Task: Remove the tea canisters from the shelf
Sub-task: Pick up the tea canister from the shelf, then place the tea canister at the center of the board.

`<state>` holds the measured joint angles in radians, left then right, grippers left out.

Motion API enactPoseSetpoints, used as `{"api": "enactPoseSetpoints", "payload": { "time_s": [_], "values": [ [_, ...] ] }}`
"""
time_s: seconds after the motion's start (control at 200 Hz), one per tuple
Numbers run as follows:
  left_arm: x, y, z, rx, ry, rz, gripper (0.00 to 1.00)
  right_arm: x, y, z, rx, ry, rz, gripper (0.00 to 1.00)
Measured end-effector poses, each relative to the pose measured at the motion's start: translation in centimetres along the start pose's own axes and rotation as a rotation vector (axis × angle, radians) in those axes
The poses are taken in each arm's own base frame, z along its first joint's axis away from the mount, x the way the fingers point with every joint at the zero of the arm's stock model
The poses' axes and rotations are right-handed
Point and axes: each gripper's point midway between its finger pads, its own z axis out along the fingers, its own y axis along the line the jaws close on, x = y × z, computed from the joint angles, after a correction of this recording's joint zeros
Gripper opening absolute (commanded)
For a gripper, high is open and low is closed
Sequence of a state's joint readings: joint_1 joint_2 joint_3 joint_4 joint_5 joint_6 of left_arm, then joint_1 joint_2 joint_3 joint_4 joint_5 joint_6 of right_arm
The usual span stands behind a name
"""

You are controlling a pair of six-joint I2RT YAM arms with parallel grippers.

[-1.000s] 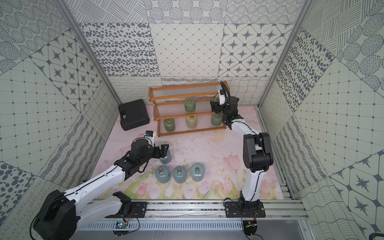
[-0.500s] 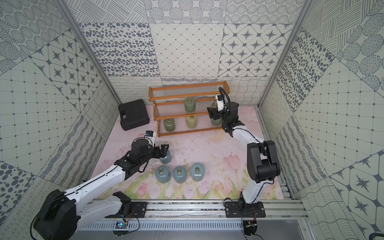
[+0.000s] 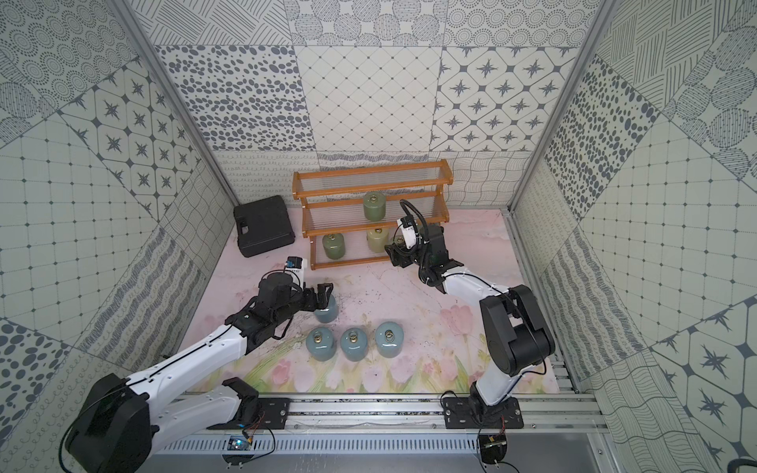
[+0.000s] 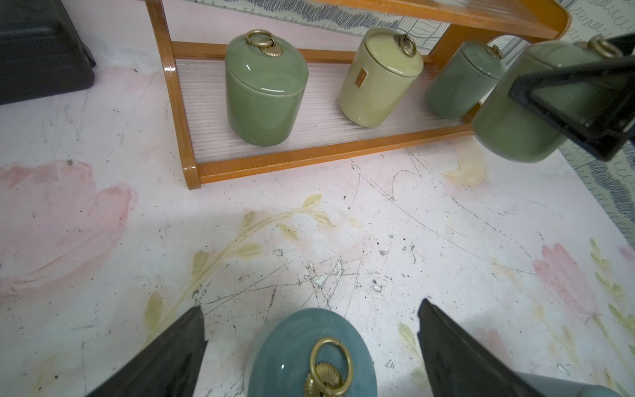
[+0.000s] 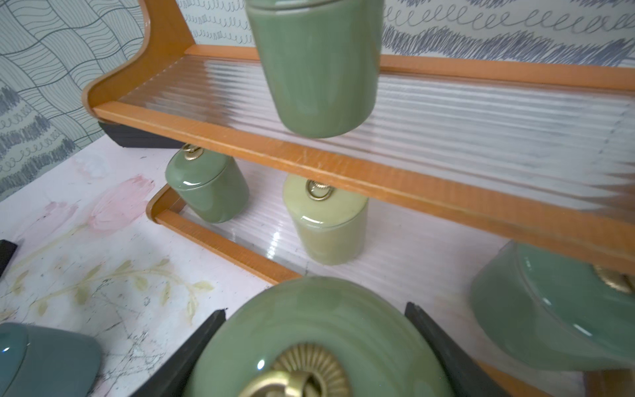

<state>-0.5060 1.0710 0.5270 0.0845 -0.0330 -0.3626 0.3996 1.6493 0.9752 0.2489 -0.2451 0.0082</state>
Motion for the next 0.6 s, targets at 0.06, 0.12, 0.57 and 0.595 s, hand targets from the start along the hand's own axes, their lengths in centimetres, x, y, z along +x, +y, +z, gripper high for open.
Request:
{"api": "enactPoseSetpoints", "payload": {
  "time_s": [0.06, 0.12, 0.57, 0.595],
  "values": [
    [0.0, 0.0, 0.0, -0.001, -0.001, -0.001, 1.00, 0.6, 0.8, -0.2, -0.004, 0.009, -0.002, 0.75],
    [-0.1, 0.1, -0.1, -0.001, -0.003, -0.001, 1.00, 1.5, 1.6, -0.4, -0.004, 0.019, -0.002, 0.75],
    [0.1, 0.0, -0.3, 0.009, -0.001, -0.002, 1.00, 8.2, 5.4, -2.1, 0.005, 0.123, 0.030, 0.75],
    [0.1, -0.1, -0.3, 0.012, 0.000, -0.002, 1.00, 8.4, 5.5, -2.1, 0.006, 0.125, 0.032, 0.75]
  ]
}}
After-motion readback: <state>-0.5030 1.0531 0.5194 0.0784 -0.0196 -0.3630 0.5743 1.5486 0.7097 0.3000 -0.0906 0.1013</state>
